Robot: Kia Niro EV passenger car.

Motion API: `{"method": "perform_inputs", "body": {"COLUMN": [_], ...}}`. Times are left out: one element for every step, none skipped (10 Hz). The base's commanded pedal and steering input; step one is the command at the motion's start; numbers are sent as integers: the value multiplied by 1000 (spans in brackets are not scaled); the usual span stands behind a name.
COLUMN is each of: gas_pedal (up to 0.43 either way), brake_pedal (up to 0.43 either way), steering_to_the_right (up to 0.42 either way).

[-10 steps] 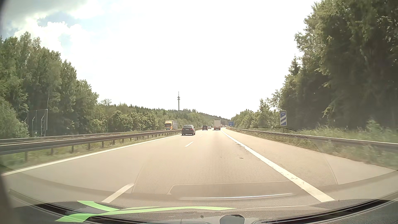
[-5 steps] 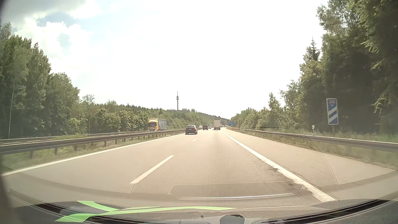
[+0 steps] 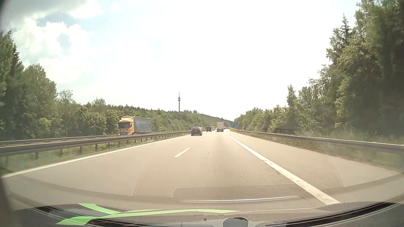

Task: Follow the waypoints while adhering to traffic rules and regulations

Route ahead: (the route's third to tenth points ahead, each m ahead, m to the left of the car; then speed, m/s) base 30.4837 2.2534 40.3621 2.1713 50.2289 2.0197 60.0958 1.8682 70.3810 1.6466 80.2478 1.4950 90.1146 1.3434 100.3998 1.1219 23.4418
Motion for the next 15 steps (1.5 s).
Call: {"method": "perform_inputs", "body": {"gas_pedal": [299, 287, 287, 287, 287, 287, 287, 287, 287, 287, 287, 287, 287, 287, 287], "brake_pedal": [0, 0, 0, 0, 0, 0, 0, 0, 0, 0, 0, 0, 0, 0, 0], "steering_to_the_right": [-2, -3, -2, -2, -2, -2, -2, -2, -3, -2, -2, -3, -3, -3, -3]}}
